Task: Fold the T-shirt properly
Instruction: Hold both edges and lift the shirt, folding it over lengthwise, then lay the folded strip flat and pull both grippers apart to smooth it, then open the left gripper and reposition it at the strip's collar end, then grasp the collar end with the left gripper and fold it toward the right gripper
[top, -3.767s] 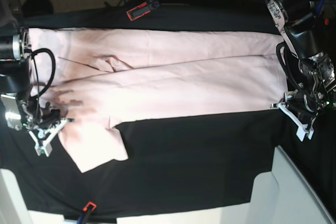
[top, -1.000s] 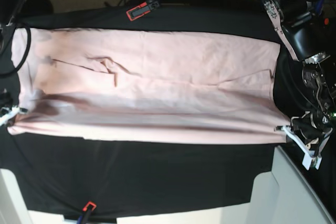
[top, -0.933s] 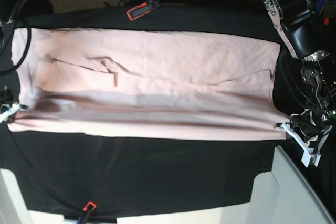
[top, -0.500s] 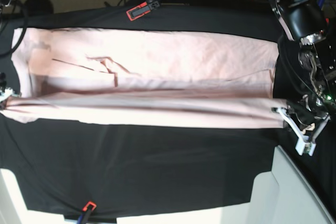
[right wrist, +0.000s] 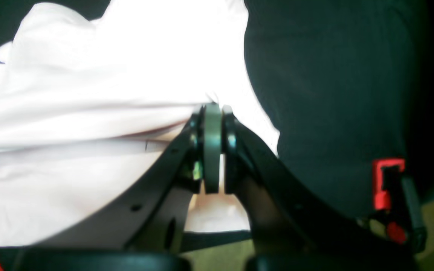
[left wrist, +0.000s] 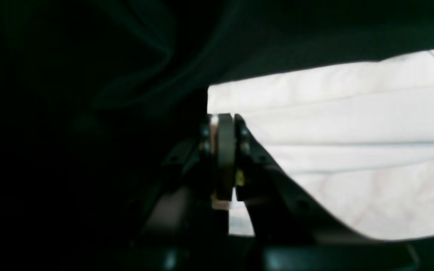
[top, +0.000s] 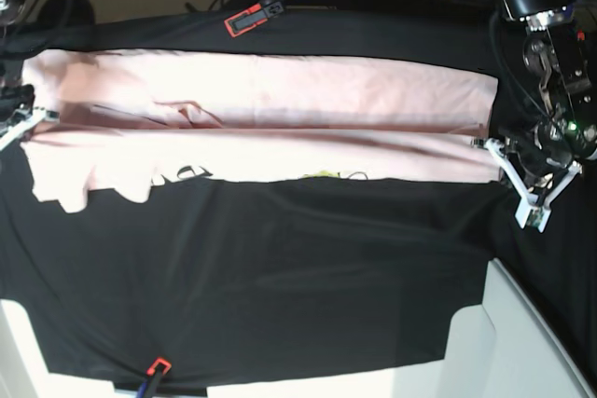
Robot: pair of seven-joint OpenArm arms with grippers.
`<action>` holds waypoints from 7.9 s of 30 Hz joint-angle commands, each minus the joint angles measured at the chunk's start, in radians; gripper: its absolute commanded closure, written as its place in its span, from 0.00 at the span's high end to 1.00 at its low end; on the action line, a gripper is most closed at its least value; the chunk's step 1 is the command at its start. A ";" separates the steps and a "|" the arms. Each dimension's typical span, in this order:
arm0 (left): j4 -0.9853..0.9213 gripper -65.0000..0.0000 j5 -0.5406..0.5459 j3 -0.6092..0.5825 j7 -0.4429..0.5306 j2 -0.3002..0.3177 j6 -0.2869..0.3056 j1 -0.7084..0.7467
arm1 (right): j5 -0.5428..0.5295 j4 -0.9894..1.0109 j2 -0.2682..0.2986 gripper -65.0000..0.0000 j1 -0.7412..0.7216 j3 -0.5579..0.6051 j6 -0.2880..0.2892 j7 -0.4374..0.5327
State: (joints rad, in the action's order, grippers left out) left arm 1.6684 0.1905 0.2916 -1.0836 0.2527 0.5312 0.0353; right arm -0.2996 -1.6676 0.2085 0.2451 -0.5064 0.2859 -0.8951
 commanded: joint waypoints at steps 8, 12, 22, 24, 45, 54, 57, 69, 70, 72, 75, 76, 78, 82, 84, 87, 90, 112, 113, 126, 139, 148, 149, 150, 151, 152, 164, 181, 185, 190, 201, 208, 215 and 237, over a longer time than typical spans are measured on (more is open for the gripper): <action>0.032 0.00 -0.004 -0.002 0.013 0.017 -0.009 0.074 | 0.001 -0.013 0.019 0.00 0.030 -0.007 -0.006 0.014; 0.025 0.00 -0.007 -0.004 0.015 0.017 -0.009 0.097 | 0.001 0.011 0.018 0.00 0.038 -0.005 -0.006 0.012; 0.006 0.00 -0.009 -0.005 0.015 0.017 -0.010 0.114 | 0.001 0.134 0.016 0.00 0.043 -0.005 -0.006 0.021; -0.017 0.00 -0.009 -0.005 0.015 0.017 -0.010 0.114 | 0.001 0.136 0.016 0.00 0.043 -0.004 -0.006 0.021; -0.192 0.00 -0.009 -0.005 0.199 0.017 -0.012 0.131 | 0.001 0.137 -0.008 0.00 0.069 -0.001 -0.006 0.014; -0.192 0.00 -0.009 -0.005 0.205 0.017 -0.012 0.137 | 0.001 0.177 -0.010 0.00 0.072 -0.001 -0.006 0.017; -0.192 0.00 -0.010 -0.005 0.205 0.017 -0.012 0.139 | 0.001 0.179 -0.010 0.00 0.072 -0.001 -0.006 0.015; -0.192 0.32 -0.010 -0.004 0.205 0.018 -0.012 0.131 | 0.001 0.179 -0.008 0.08 0.072 -0.007 -0.006 0.012; -0.192 0.39 -0.010 0.001 0.205 0.018 -0.012 0.130 | 0.001 0.179 -0.008 0.16 0.072 -0.007 -0.006 0.012; -0.192 0.47 -0.010 0.004 0.205 0.018 -0.012 0.130 | 0.001 0.179 -0.008 0.32 0.072 -0.007 -0.006 0.012; -0.187 0.48 -0.009 0.007 0.205 0.018 -0.012 0.119 | 0.001 0.171 -0.010 0.65 0.081 -0.008 -0.006 0.012; -0.185 0.48 -0.009 0.007 0.205 0.018 -0.012 0.114 | 0.001 0.166 -0.010 0.71 0.089 -0.008 -0.006 0.017; -0.184 0.48 -0.007 0.008 0.205 0.018 -0.012 0.108 | 0.001 0.145 -0.010 0.74 0.098 -0.008 -0.006 0.021; -0.182 0.48 -0.007 0.008 0.205 0.017 -0.012 0.107 | 0.001 0.103 -0.011 0.75 0.115 -0.064 -0.007 0.008; -0.182 0.48 -0.007 0.008 0.205 0.017 -0.012 0.093 | 0.001 0.093 -0.011 0.75 0.118 -0.103 -0.007 -0.012; -0.181 0.48 -0.004 0.062 0.199 0.018 -0.012 0.085 | 0.001 0.093 -0.007 0.75 0.121 -0.133 -0.007 -0.008; -0.138 0.49 -0.001 0.136 0.196 0.017 -0.012 0.070 | 0.001 0.093 0.002 0.75 0.118 -0.145 -0.006 -0.006; -0.540 0.75 0.590 0.294 0.020 0.155 0.114 0.015 | 0.001 0.048 0.026 0.75 0.106 -0.034 -0.003 0.063; -0.548 0.75 0.590 0.292 0.020 0.152 0.114 0.007 | 0.001 0.048 0.026 0.75 0.106 -0.034 -0.001 0.063; -0.571 0.74 0.590 0.110 0.133 0.101 0.108 0.018 | 0.001 0.042 0.026 0.75 0.116 -0.041 -0.001 0.064; -0.586 0.74 0.591 0.114 0.148 0.172 0.108 0.019 | 0.001 0.042 0.026 0.75 0.119 -0.038 -0.001 0.064; -0.592 0.74 0.590 0.114 0.158 0.179 0.045 0.013 | 0.001 0.042 0.026 0.75 0.121 -0.038 -0.001 0.064; -0.592 0.74 0.590 0.114 0.178 0.179 0.030 0.013 | 0.001 0.042 0.026 0.75 0.121 -0.038 -0.001 0.064; -0.594 0.74 0.590 0.110 0.197 0.179 0.017 0.013 | 0.001 0.042 0.026 0.75 0.121 -0.038 -0.001 0.064; -0.594 0.74 0.590 0.107 0.207 0.179 0.005 0.013 | 0.001 0.042 0.026 0.75 0.121 -0.038 -0.001 0.064; -0.594 0.74 0.590 0.107 0.210 0.179 -0.006 0.013 | 0.001 0.042 0.026 0.75 0.121 -0.038 -0.001 0.064; -0.793 0.74 0.590 0.016 0.221 0.179 -0.069 -0.093 | 0.001 0.042 0.026 0.75 0.122 -0.042 -0.001 0.064; -0.693 0.74 0.596 -0.052 0.211 0.125 -0.069 -0.062 | 0.001 0.042 0.027 0.75 0.116 -0.038 -0.001 0.064; -0.658 0.74 0.596 -0.052 0.211 0.116 -0.069 -0.035 | 0.001 0.045 0.029 0.75 0.115 -0.038 -0.001 0.064; -0.612 0.72 0.597 -0.052 0.210 0.113 -0.069 -0.012 | 0.001 0.045 0.029 0.75 0.113 -0.038 -0.001 0.064; -0.638 0.13 0.593 -0.052 0.210 0.101 -0.070 -0.021 | 0.001 0.047 0.030 0.75 0.115 -0.038 -0.001 0.064; -0.630 0.00 0.597 -0.042 0.208 0.109 -0.072 -0.021 | 0.001 0.047 0.029 0.75 0.115 -0.038 -0.001 0.064; -0.497 0.00 0.599 -0.021 0.161 0.107 -0.075 0.001 | 0.001 0.047 0.029 0.75 0.116 -0.038 -0.001 0.064; -0.153 0.00 0.599 0.137 -0.137 -0.146 -0.205 0.016 | 0.001 0.048 0.026 0.75 0.119 -0.038 0.000 0.064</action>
State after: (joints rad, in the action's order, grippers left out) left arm 1.4952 0.7677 0.4290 -1.2297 0.0956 0.3214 0.0650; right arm -0.2920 -1.6054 0.2150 0.3664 -0.5381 0.2859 -0.8467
